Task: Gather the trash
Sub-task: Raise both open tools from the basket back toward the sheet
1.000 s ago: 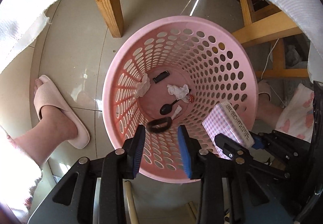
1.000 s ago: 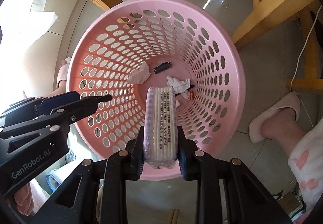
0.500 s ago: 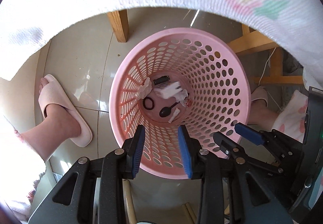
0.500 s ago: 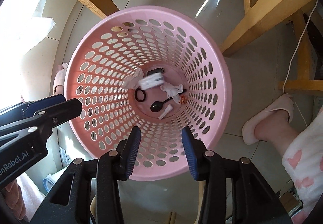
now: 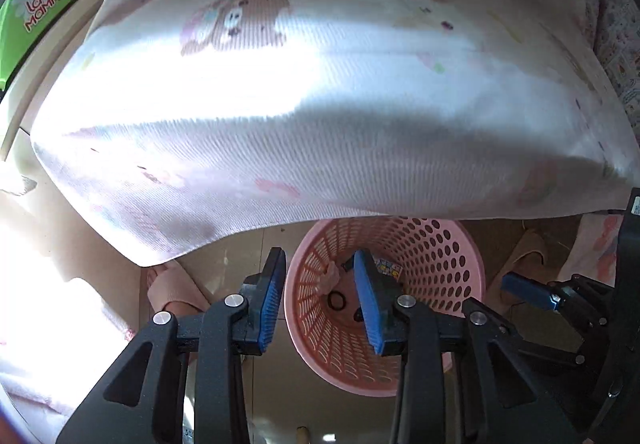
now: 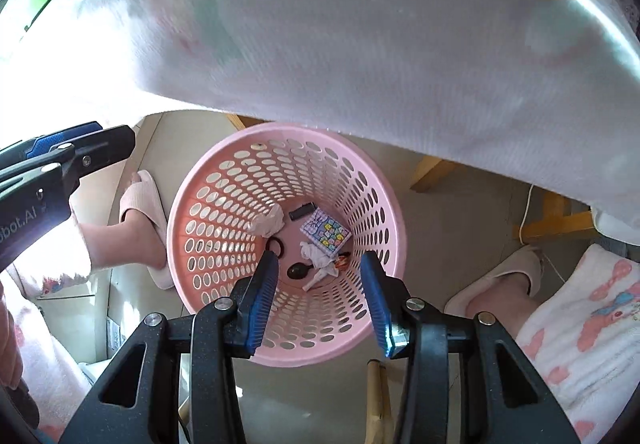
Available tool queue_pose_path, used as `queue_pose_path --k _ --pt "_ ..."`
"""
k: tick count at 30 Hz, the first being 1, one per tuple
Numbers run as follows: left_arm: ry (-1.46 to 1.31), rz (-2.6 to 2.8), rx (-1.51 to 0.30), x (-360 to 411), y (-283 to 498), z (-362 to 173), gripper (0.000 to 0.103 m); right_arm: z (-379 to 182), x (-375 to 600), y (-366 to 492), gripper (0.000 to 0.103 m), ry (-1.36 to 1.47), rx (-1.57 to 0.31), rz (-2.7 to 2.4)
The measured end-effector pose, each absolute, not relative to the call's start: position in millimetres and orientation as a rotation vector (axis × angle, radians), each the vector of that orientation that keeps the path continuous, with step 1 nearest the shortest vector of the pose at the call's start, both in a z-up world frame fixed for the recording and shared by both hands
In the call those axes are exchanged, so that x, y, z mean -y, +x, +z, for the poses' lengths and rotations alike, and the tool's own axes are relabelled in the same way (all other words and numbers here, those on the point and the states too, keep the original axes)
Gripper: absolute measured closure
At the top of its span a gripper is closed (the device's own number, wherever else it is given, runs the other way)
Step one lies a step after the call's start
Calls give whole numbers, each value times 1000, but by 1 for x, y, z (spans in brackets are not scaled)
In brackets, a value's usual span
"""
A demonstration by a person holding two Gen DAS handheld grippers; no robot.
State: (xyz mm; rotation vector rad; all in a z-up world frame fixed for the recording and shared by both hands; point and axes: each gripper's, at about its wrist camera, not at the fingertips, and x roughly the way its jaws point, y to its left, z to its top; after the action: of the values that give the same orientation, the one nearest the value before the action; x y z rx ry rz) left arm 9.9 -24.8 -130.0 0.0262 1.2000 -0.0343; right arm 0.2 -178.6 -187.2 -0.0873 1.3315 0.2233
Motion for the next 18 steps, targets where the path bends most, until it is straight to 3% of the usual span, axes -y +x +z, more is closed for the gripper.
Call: queue_pose_path --k 10,16,18 --pt "48 -33 -985 26 3 -74 38 -135 181 -5 52 -42 -1179 244" --pt "47 -10 -866 13 -4 -46 23 -111 178 -14 42 -61 -1100 247" --pt "73 3 -815 12 -7 -37 17 -105 176 -16 33 -67 -1077 251"
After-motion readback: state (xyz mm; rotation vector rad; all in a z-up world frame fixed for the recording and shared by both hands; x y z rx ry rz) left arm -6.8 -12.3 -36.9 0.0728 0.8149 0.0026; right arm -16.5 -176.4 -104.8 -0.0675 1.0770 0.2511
